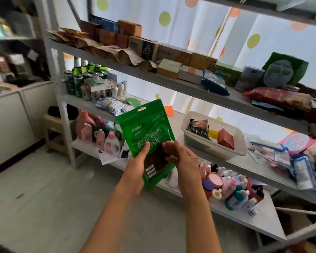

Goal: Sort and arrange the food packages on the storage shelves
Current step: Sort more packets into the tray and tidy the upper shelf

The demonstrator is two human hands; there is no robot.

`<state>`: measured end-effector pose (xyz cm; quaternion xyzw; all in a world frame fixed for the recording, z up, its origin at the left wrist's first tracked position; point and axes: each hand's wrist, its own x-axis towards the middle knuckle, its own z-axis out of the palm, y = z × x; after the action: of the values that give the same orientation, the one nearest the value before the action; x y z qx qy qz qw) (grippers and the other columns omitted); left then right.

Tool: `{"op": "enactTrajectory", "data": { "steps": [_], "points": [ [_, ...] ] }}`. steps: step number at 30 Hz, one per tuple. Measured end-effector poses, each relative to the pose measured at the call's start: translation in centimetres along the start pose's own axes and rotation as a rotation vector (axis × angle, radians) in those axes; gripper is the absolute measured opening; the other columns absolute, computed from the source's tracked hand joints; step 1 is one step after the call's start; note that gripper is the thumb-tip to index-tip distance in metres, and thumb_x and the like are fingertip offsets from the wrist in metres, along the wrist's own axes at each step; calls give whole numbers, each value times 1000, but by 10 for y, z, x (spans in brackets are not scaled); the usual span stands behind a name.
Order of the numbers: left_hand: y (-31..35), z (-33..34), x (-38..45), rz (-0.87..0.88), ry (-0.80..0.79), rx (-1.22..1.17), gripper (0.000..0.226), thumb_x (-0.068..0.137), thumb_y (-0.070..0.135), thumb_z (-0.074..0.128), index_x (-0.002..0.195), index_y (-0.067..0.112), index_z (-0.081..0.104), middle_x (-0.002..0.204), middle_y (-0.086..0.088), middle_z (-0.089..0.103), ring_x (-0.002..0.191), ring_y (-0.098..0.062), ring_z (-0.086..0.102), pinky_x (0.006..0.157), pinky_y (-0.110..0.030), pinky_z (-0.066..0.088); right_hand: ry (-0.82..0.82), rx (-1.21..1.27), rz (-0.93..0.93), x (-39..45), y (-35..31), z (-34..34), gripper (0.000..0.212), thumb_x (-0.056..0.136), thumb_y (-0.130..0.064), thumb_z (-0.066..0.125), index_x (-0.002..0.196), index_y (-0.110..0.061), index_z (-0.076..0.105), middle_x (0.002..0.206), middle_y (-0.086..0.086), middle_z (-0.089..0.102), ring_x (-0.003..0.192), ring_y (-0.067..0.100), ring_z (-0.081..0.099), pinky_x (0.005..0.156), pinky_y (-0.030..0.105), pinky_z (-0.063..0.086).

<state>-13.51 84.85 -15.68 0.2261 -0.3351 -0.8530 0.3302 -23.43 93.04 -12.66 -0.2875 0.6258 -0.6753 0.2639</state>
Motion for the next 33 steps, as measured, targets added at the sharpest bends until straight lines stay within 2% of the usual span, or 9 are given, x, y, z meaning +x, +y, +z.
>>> {"op": "enactTrajectory", "data": {
  "steps": [3,6,12,14,17,22,25,30,33],
  "points": [
    [-1,-4,0,121,97,26,34,91,32,65,122,17,65,113,-12,73,104,-36,69,91,-55,54,82,-69,-92,-5,5,-2,10,96,-15,65,101,-17,74,97,-1,74,89,3,66,77,19,55],
    [-2,-4,0,254,205,159,13,87,23,72,99,22,73,95,-2,78,90,-26,74,78,-41,58,157,-154,-108,-4,14,-5,21,93,-16,70,111,-25,67,110,-3,68,100,9,64,83,25,59],
    [-4,-9,5,373,264,328,20,80,22,79,98,15,73,89,4,78,86,-16,74,72,-28,59,159,-151,17,-4,16,-17,34,91,-35,72,121,-23,64,111,-1,69,105,14,66,89,36,60],
    [-5,-13,7,376,268,372,22,78,25,80,97,16,74,88,6,78,86,-14,74,76,-29,59,151,-139,73,-6,14,-24,32,92,-36,70,120,-23,62,104,-3,70,97,12,65,83,37,61],
    [-6,-16,8,381,239,429,20,77,27,79,94,19,74,87,9,77,85,-11,74,75,-25,59,71,-119,139,-6,14,-33,29,94,-31,69,120,-23,61,103,-5,71,94,11,67,65,23,59],
    [-6,-17,8,411,226,541,12,79,31,78,85,25,71,78,16,75,77,-4,72,65,-16,54,-10,-77,181,-6,24,-37,20,94,-23,69,114,-23,72,104,2,77,101,27,73,84,47,61],
    [-8,-15,9,439,232,567,21,77,36,78,92,24,69,83,13,76,81,-2,71,68,-17,54,1,-18,159,-8,25,-40,25,93,-17,70,117,-19,72,108,8,76,103,31,72,88,53,59],
    [-18,-10,13,479,278,591,46,82,26,78,121,17,54,110,10,67,101,-2,66,84,-22,55,-1,25,119,-12,26,-47,22,94,-6,65,114,-14,70,101,5,78,91,19,75,70,34,61],
    [-19,-9,15,466,252,509,62,80,22,80,131,20,46,120,6,62,111,-10,62,87,-27,55,-7,18,113,-13,29,-51,22,94,-3,62,109,-16,71,100,2,78,91,15,74,74,33,61]
  ]
}}
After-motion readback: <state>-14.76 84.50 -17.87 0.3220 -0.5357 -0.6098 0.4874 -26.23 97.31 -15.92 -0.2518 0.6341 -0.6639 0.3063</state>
